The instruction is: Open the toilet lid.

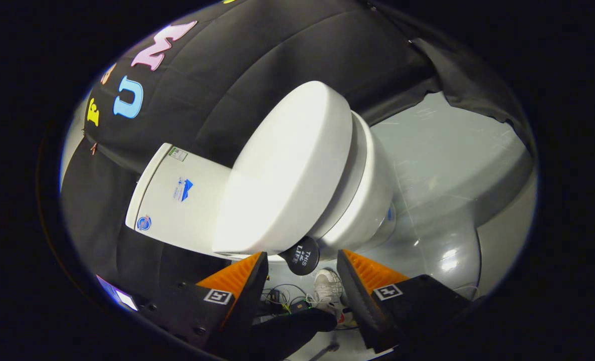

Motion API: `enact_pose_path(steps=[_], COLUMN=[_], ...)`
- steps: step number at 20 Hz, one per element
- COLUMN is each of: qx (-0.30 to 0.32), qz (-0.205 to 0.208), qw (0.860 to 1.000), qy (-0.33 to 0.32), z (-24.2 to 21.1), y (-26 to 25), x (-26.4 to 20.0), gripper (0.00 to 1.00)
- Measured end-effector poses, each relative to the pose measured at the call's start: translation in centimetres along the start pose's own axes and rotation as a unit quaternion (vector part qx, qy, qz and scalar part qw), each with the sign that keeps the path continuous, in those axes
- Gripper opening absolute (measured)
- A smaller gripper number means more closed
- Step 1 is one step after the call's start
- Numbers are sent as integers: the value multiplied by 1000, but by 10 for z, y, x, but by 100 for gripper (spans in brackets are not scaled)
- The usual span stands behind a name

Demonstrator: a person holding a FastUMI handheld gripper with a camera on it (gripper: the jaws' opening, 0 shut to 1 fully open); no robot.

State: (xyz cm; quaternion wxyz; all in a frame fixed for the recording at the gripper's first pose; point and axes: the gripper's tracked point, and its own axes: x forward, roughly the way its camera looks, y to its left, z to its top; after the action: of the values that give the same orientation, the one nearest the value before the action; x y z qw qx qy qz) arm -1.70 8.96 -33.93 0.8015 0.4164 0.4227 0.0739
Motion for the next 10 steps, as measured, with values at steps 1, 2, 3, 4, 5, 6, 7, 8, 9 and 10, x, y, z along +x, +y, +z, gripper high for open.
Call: enact_pose_path(steps=[1, 2, 3, 4, 5, 6, 7, 8, 9, 10], qx=[-2, -5, -4, -5, -10, -20, -27, -15, -16, -21], qz=[6, -2, 2, 1, 2, -3, -10, -10, -5, 0], qw=[1000, 1000, 1000, 1000, 1000, 1000, 1000, 1000, 1000, 1000], qy=[7, 8, 6, 5, 7, 6, -3, 3, 4, 10], z=[-1, -5, -1, 1, 0, 0, 11, 6, 4, 3], y=[3, 0, 3, 2, 3, 2, -5, -3, -1, 1], x=[3, 10, 10, 10, 11, 8, -7, 9, 7, 11], gripper=[86, 69, 52, 52, 52, 51, 38, 25, 24, 24])
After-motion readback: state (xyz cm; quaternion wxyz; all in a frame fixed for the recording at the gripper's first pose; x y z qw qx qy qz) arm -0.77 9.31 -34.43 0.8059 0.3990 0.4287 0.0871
